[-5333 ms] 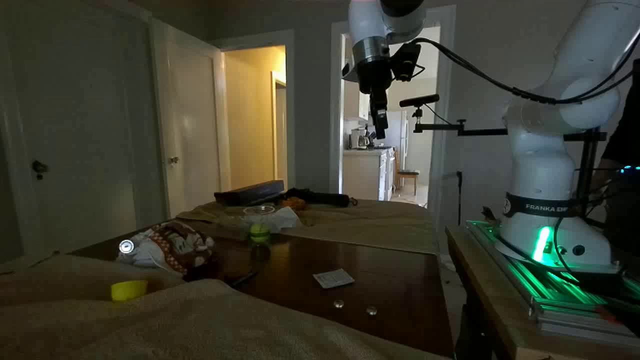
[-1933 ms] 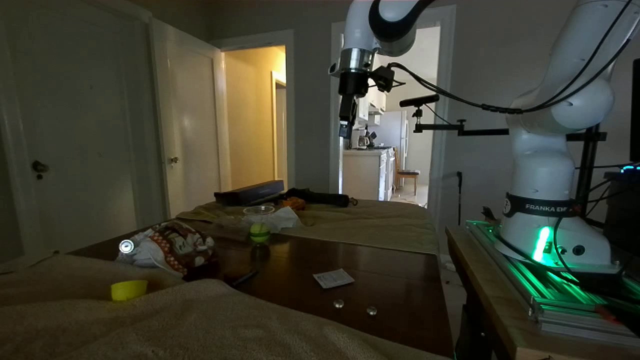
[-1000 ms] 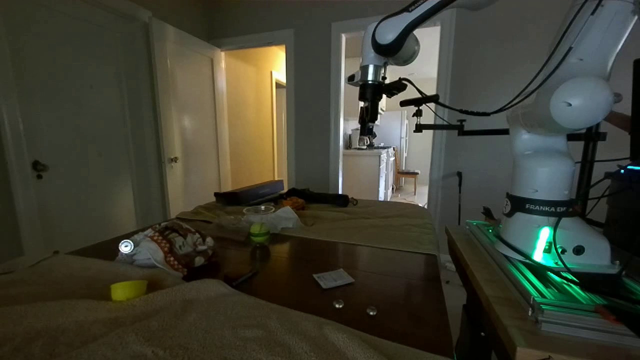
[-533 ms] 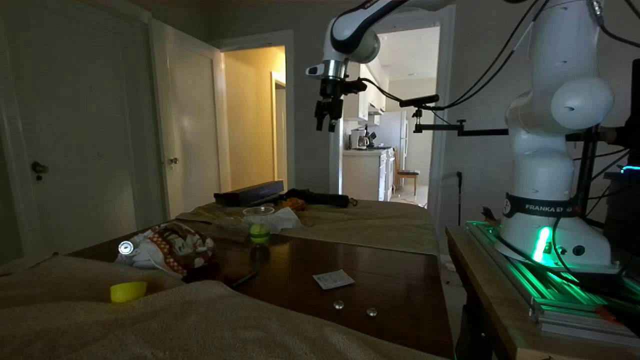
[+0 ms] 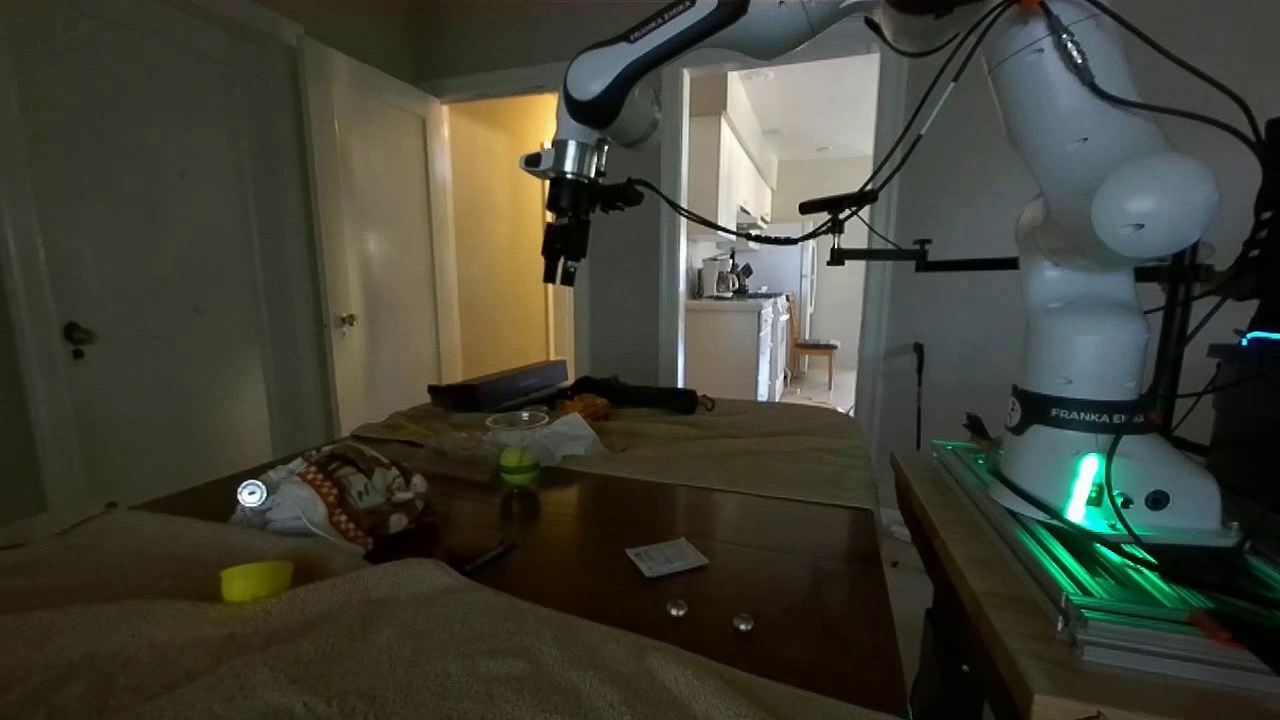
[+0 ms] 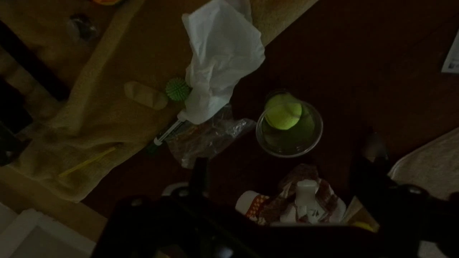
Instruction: Move the clear cup to the left.
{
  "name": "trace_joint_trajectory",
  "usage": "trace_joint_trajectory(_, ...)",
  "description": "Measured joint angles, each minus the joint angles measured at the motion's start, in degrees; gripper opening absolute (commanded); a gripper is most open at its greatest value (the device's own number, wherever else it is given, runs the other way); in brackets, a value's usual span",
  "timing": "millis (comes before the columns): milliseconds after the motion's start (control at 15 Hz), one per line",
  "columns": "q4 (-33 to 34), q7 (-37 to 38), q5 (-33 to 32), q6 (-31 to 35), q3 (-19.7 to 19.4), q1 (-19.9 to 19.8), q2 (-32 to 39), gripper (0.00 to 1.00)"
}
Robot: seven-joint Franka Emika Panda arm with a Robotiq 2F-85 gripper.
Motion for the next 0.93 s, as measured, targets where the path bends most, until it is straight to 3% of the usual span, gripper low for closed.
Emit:
trace_joint_trajectory(467, 18.8, 19.0, 0.4, -8.4, 6.2, -1.7, 16.3, 1.0)
trace_joint_trajectory(933, 35.8, 23.4, 0.7, -16.7, 10.7, -5.4, 31.9, 1.0)
